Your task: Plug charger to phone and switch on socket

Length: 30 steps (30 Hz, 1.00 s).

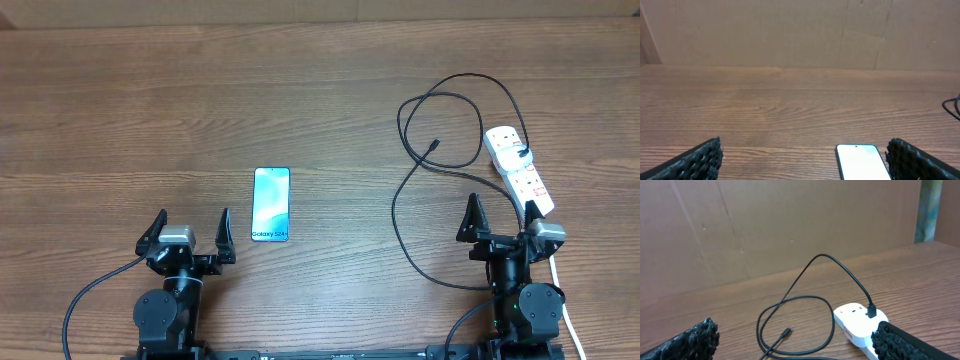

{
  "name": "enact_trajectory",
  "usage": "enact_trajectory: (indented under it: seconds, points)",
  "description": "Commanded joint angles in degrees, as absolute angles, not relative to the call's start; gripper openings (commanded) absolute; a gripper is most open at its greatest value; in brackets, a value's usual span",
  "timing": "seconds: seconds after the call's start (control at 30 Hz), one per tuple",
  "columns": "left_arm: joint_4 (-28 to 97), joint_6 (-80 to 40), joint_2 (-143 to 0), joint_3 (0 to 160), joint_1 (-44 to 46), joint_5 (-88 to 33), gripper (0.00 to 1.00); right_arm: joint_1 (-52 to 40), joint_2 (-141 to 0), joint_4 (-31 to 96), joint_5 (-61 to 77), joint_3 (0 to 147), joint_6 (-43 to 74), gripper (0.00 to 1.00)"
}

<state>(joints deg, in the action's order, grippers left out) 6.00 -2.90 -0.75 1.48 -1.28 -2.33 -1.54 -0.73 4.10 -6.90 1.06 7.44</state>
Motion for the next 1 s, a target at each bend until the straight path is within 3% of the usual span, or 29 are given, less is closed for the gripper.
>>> enact_trajectory:
  seconds: [0.0,0.5,0.97]
  points:
    - [5.8,-3.4,-0.3,1.0,-2.0,-1.7,0.99,-1.4,-0.3,3.9,-7.5,0.4,7.2,1.0]
    - [6.3,-5.9,-0.3,1.8,-1.9,-6.2,1.0,-1.4,-0.3,3.9,-7.5,0.4,7.2,1.0]
    - [27.0,-8.1,-4.1,20.7,-1.9,-7.6,1.0,-1.4,-0.3,3.9,-7.5,0.4,7.2,1.0]
